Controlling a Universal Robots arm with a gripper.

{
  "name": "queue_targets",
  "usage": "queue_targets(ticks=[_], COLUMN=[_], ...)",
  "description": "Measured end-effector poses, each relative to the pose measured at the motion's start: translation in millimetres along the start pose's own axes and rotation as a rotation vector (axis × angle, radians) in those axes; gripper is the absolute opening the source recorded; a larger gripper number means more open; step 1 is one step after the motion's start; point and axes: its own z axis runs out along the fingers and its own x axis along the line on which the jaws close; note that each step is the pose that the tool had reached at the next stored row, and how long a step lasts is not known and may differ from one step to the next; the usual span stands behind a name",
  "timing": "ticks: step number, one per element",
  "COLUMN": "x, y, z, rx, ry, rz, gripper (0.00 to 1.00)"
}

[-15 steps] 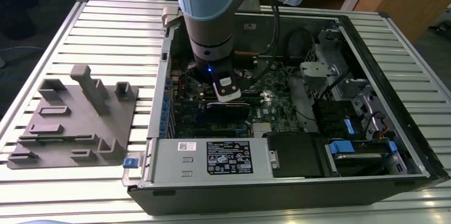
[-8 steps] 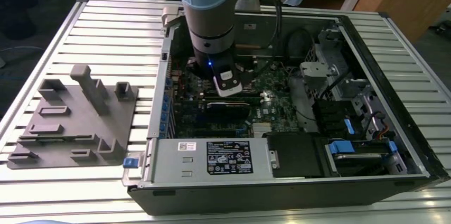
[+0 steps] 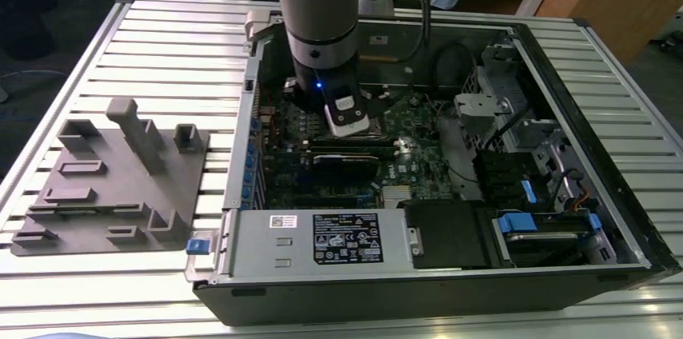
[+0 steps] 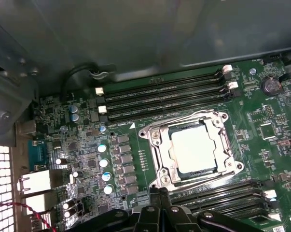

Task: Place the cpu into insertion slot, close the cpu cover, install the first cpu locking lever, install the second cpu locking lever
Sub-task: 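Install the second cpu locking lever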

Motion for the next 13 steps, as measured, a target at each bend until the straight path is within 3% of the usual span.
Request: queue_targets(ticks=[8,13], x=[-6.4,-11.5], y=[11.7,21.4], z=[3.2,5.7], rx=[0.0505,0.0743], ry=[-0.0118,-0.0169], rz=[-0.002,-0.005], gripper=[0.11,0.11])
